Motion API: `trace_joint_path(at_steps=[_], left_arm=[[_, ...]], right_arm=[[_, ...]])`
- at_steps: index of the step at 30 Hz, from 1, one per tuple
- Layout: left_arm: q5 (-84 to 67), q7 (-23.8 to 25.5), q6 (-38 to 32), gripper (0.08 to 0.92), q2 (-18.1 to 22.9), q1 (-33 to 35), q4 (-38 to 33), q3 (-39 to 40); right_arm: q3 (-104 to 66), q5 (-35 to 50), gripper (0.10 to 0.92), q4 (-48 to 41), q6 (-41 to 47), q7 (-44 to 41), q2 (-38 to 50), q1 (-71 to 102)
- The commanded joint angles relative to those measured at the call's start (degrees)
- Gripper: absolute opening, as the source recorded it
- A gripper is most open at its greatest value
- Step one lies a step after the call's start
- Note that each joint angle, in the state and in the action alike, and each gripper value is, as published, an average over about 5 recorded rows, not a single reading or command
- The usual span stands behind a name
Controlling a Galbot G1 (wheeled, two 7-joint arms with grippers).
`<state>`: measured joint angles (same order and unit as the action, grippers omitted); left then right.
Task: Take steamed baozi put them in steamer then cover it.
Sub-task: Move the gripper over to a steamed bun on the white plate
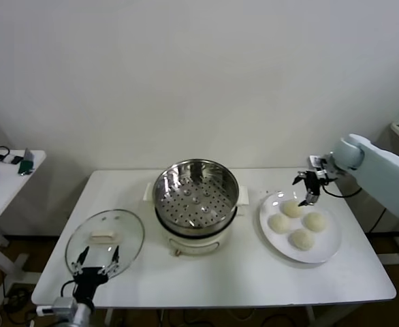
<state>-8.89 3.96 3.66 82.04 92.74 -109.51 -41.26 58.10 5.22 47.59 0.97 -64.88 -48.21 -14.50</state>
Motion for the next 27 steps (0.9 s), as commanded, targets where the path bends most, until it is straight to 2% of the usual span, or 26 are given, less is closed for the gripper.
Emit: trace_joint_path(at_steps=[1,17,27], left_arm=[[-0.09,0.02,-0.09,0.823,0.07,-0.06,0.3,-0.36],[-0.12,-0.12,-0.75,0.823,-0.18,0.21,1.19,-1.31],[-0.22,-0.31,-1.03,0.823,-0.37,-0.07,1.91,-1.45]], right_arm=[[4.71,-3.12,0.823,-10.57,-2.78,-3.41,-7.16,-1.92],[-5.51,-12.33,0.823,-20.18,-6.97,0.45,-12.83,6.26],[-7.2,-13.19,0.823,-22.26,-7.65,1.12,-13.99,7.07]])
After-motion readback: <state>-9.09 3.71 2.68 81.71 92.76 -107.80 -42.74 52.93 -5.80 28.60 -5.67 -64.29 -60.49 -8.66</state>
